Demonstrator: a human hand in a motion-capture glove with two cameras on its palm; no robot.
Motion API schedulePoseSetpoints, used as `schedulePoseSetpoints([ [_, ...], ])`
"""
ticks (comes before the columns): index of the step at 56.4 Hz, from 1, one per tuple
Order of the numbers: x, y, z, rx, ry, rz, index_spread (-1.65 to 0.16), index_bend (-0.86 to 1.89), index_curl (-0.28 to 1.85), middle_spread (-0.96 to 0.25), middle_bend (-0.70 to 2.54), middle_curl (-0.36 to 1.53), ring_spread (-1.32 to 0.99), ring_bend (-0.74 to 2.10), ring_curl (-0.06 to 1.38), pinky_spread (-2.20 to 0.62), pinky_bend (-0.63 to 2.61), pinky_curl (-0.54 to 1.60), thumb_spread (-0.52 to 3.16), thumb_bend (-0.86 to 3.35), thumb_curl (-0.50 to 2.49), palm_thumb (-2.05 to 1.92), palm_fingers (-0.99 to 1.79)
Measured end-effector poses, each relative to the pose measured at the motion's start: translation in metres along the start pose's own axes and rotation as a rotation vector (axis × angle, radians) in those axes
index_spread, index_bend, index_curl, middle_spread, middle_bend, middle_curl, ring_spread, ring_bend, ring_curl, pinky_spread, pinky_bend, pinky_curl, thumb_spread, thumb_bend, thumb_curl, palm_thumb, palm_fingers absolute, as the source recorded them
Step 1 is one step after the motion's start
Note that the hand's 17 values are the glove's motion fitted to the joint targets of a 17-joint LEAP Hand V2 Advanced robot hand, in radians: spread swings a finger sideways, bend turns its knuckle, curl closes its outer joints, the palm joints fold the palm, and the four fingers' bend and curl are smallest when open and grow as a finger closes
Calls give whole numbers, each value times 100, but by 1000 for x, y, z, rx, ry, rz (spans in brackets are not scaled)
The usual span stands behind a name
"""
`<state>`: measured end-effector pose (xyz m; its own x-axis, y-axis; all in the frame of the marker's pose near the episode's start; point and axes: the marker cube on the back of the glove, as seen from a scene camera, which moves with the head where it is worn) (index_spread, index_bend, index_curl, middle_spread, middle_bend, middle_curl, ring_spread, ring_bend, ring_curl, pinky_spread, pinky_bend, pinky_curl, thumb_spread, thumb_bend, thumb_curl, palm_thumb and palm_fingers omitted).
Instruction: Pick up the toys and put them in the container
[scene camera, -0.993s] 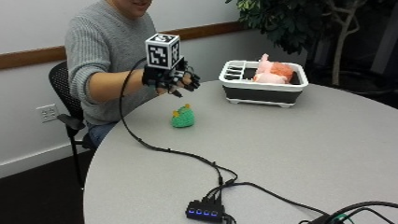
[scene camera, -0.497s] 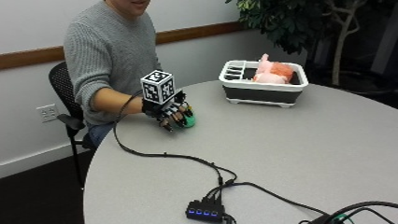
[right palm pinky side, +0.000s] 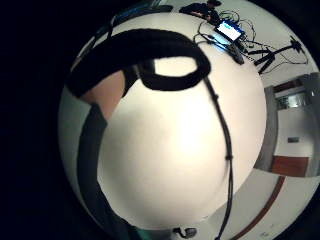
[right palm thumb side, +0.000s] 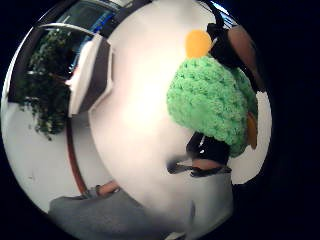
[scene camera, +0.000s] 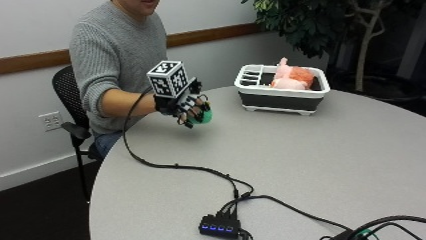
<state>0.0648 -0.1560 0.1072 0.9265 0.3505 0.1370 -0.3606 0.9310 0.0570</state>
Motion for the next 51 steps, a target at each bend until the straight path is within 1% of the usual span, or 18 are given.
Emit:
schedulePoseSetpoints([
  [6,-2,-26,-56,64,-37,-22,-37,20,37,-27,82,59,-44,81,49,0,59,28,128,14,56,57,49],
  [10,-8,-41,-89,116,5,-45,-37,20,38,-28,83,60,-45,82,50,0,59,28,125,13,59,58,48],
  [15,-21,-53,-106,141,46,-85,-38,20,40,-28,83,61,-46,83,50,0,60,29,123,12,62,59,48],
  [24,-96,-85,-99,89,-65,-217,-38,19,44,-29,84,64,-46,85,50,0,62,30,119,10,66,59,46],
  [30,-192,-112,-86,20,-164,-372,-38,19,46,-29,85,66,-47,86,50,0,63,30,117,9,69,59,45],
  [36,-276,-129,-69,-8,-118,-462,-39,18,48,-30,84,67,-47,88,51,0,64,31,117,8,71,60,43],
  [41,-319,-142,-59,-21,-57,-498,-39,18,49,-30,83,67,-47,90,51,0,65,31,117,6,72,59,41],
  [45,-331,-154,-53,5,71,-465,-39,18,49,-30,83,68,-47,92,52,0,65,32,118,5,73,58,40],
  [49,-352,-154,-45,-38,5,-493,-39,18,50,-30,82,68,-48,93,52,0,66,32,120,4,72,57,39],
  [51,-350,-159,-35,-55,110,-448,-38,17,50,-30,79,67,-48,93,52,0,68,32,123,4,71,56,36],
])
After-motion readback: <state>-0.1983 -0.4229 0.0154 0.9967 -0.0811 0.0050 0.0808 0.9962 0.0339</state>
